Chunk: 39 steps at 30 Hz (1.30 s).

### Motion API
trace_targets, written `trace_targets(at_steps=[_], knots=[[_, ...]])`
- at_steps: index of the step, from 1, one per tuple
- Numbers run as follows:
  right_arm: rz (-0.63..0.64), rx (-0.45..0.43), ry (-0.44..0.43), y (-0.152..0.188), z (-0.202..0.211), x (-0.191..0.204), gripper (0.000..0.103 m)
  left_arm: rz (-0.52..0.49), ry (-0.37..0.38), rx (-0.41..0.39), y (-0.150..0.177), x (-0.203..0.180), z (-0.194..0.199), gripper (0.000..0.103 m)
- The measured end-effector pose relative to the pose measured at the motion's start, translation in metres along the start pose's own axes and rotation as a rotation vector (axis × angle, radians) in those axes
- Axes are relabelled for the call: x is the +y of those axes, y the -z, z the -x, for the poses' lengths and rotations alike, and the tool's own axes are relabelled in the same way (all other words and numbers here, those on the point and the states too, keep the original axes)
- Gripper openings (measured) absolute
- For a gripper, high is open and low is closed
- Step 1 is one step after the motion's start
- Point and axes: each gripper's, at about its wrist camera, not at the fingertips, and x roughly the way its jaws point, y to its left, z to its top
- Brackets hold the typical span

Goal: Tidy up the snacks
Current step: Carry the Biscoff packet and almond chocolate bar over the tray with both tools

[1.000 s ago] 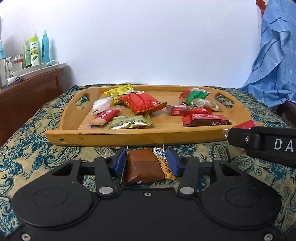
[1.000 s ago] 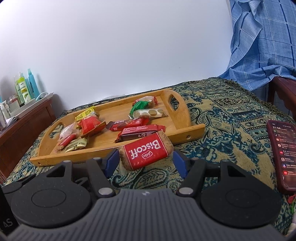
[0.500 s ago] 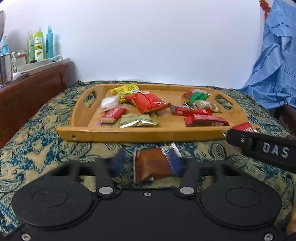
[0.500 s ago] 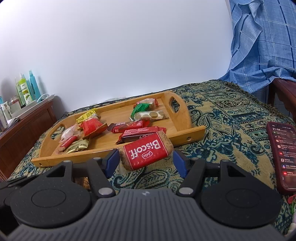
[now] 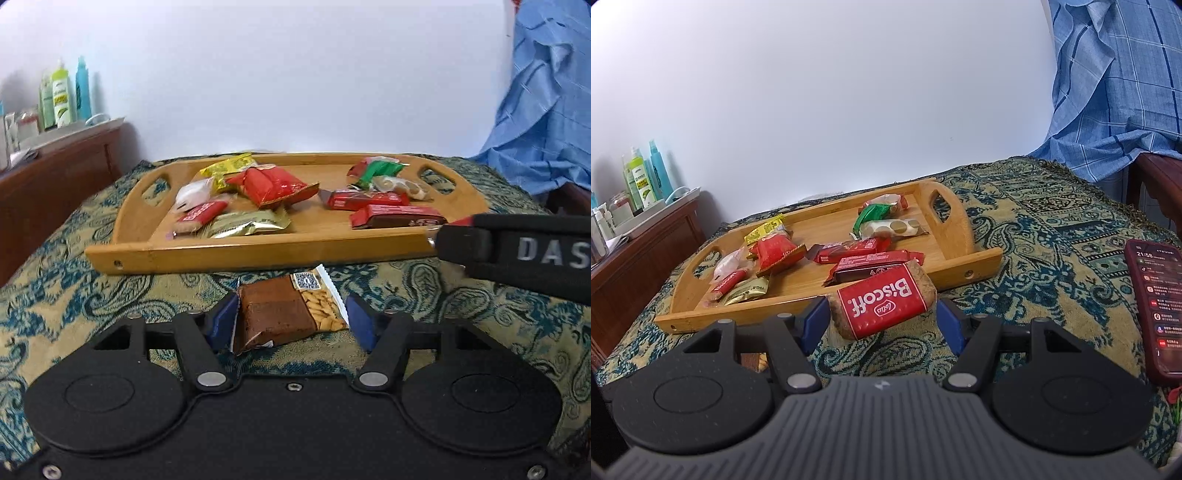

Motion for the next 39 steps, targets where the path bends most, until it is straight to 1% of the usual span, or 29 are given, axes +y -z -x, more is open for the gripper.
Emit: trace_targets(at_steps=[5, 9, 13, 18, 23, 29, 36, 39], knots=[[0.004, 0.0, -0.002, 0.0, -0.001, 0.0, 0.066, 0.002, 0.014, 0.0, -0.002, 0.002, 0.004, 0.056], [0.004, 0.0, -0.002, 0.0, -0.001, 0.0, 0.066, 0.001, 0.017, -0.017, -0.006, 0.004, 0.013, 0.056], [0.015, -0.005, 0.0, -0.001, -0.001, 0.001, 0.066, -0.002, 0.017, -0.039, -0.014, 0.007, 0.02, 0.056], [0.027, -0.019, -0.003, -0.006, -0.003, 0.002, 0.066, 0.011, 0.012, -0.045, -0.025, 0.012, 0.024, 0.056], [0.026, -0.04, -0.02, -0.019, -0.007, 0.0, 0.066, 0.009, 0.006, -0.056, -0.037, 0.018, 0.025, 0.056], [0.031, -0.063, -0.037, -0.038, -0.015, -0.001, 0.066, 0.022, 0.011, -0.081, -0.058, 0.026, 0.021, 0.056], [0.014, -0.078, -0.055, -0.06, -0.029, -0.003, 0.066, 0.045, 0.052, -0.113, -0.088, 0.037, 0.012, 0.056], [0.011, -0.095, -0.057, -0.069, -0.036, -0.003, 0.066, 0.061, 0.059, -0.106, -0.1, 0.042, 0.003, 0.056]])
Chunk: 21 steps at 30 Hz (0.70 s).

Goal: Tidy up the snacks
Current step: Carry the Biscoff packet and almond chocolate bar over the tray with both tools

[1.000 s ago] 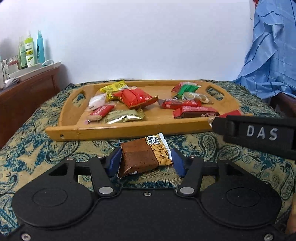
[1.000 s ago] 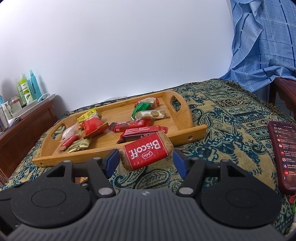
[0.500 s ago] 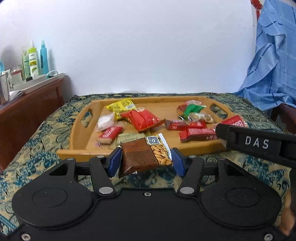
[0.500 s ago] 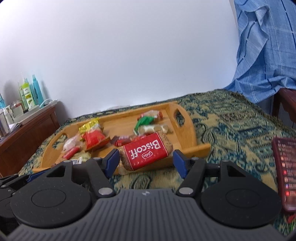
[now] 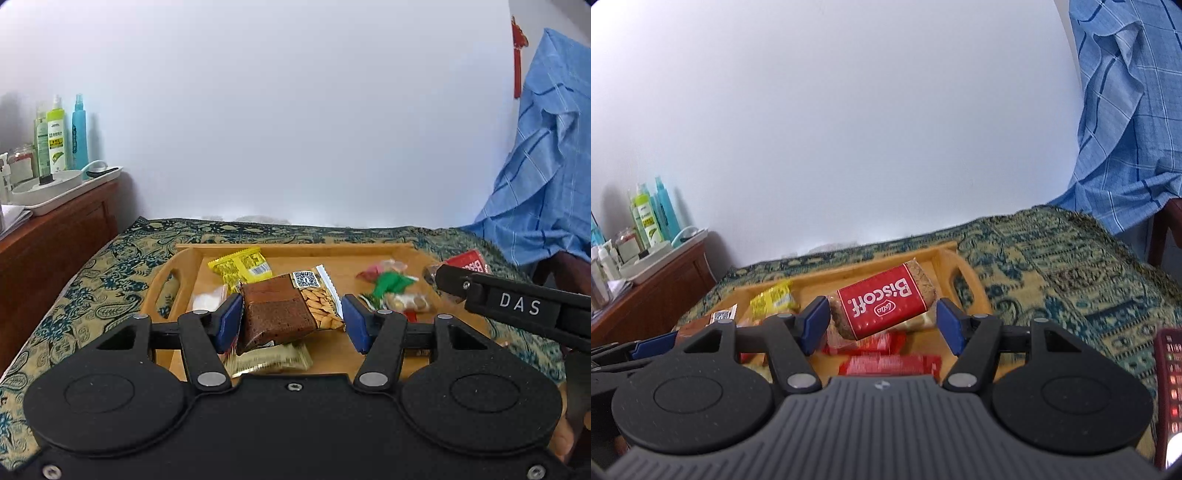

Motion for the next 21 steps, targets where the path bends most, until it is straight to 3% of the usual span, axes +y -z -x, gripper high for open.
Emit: trace_targets(at_steps=[11, 21], knots=[[-0.058, -0.035, -0.035, -0.026, -0.043, -0.012, 0.066, 0.035, 0.056, 0.009, -0.035, 0.012, -0.043, 0.056], [-0.068, -0.003, -0.042, -0.034, -0.094, -0.017, 0.066, 0.098, 0.043, 0.051, -0.049, 0.023, -0.1, 0.056]])
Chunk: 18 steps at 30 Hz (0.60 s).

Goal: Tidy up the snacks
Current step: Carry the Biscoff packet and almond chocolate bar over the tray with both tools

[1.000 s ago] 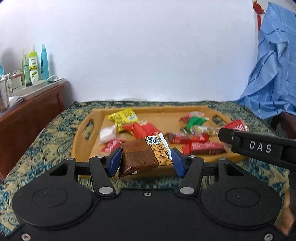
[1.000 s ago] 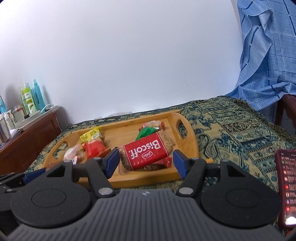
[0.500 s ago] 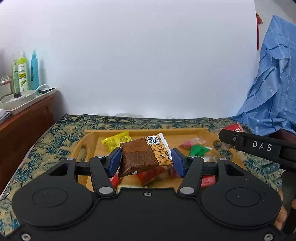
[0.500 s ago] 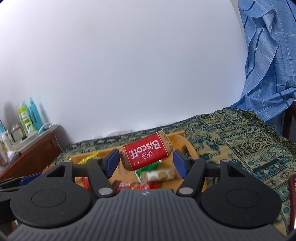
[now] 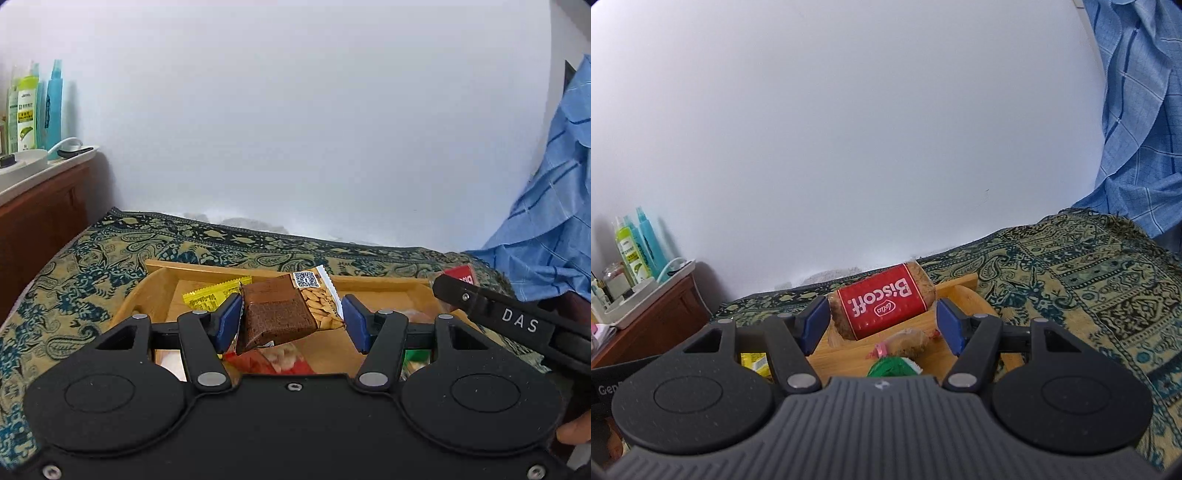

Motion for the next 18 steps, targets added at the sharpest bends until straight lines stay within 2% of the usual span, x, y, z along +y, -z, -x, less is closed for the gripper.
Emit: trace_targets(at_steps=[9, 18], knots=[[0.009, 0.042, 0.028, -0.001, -0.042, -0.01, 0.066, -0.025, -0.042, 0.018, 0.004, -0.004, -0.049, 0.056], [0.011, 0.078, 0.026, -0.001, -0.067, -0.013, 0.066, -0.041, -0.057, 0.056, 0.009, -0.007, -0.078, 0.057]])
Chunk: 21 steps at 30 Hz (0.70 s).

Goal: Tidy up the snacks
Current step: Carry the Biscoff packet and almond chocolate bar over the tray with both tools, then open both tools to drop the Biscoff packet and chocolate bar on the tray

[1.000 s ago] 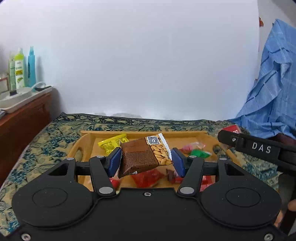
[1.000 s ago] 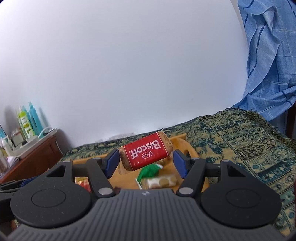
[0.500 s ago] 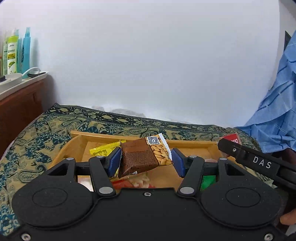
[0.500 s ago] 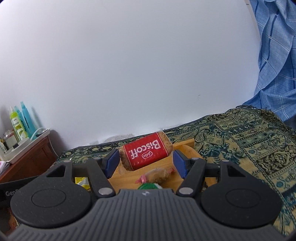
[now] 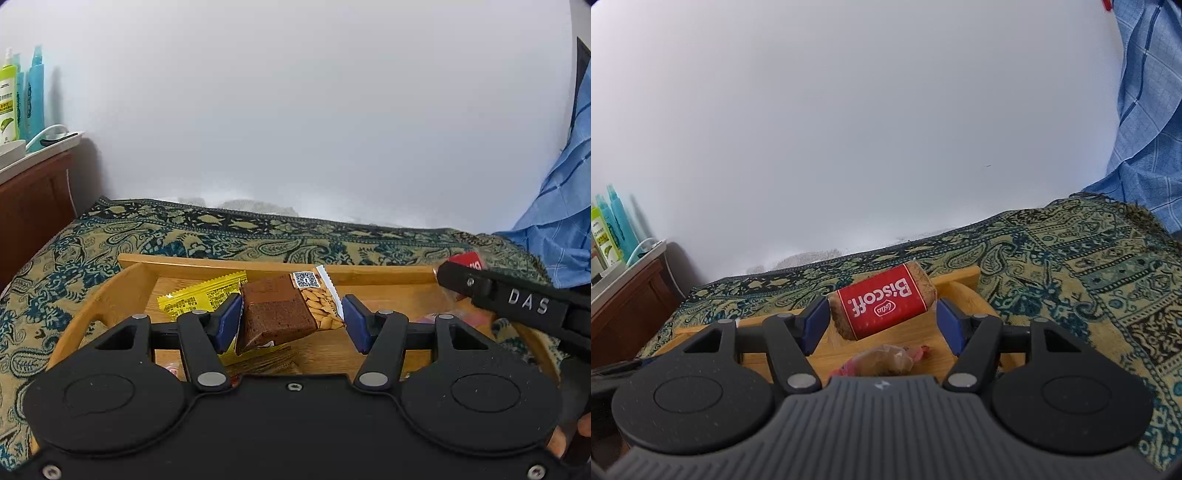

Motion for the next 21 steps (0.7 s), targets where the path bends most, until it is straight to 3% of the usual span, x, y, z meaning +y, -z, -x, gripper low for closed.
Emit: trace_targets(at_steps=[21], knots=[[-0.037, 0.106, 0.0, 0.0, -0.024, 0.002, 0.067, -0.038, -0.021, 0.066, 0.007, 0.002, -0.02, 0.059]])
